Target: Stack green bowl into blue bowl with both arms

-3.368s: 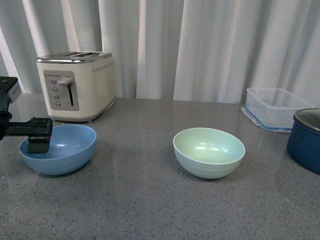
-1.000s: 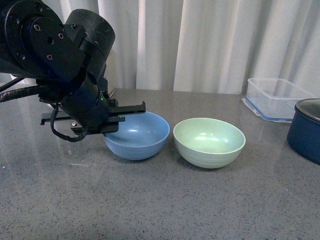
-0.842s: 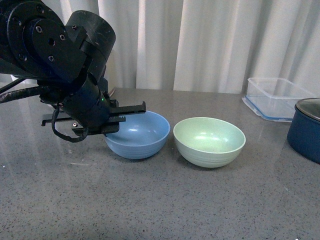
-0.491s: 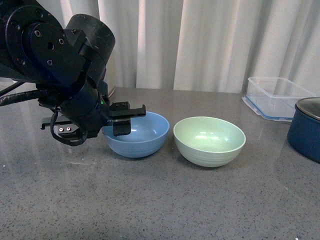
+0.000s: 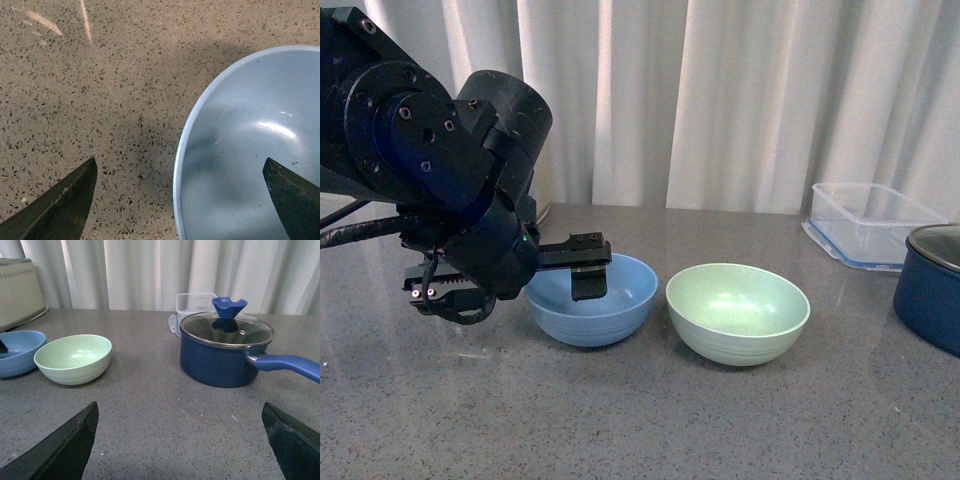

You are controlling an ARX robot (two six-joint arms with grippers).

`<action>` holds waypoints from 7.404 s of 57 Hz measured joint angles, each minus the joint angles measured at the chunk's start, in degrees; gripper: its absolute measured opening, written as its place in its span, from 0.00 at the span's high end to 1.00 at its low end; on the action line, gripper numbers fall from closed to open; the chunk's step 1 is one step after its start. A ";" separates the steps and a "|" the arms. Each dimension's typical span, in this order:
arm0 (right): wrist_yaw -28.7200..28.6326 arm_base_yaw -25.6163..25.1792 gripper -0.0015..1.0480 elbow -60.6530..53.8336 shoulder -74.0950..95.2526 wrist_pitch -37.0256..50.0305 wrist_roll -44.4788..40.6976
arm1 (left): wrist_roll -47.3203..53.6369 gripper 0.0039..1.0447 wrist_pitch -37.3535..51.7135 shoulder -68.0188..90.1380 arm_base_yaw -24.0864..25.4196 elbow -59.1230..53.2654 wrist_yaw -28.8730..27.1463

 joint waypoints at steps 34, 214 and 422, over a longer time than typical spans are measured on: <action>0.00 0.00 0.10 0.00 0.00 0.00 0.00 | 17.09 0.91 69.70 -23.41 7.50 -51.78 4.33; -0.37 10.23 0.10 38.62 60.76 -21.31 2.99 | 17.79 0.07 7.34 -115.36 15.82 -79.84 12.74; -11.21 22.10 0.99 107.38 125.07 -23.74 0.79 | 17.81 0.06 7.34 -115.38 15.82 -79.84 12.72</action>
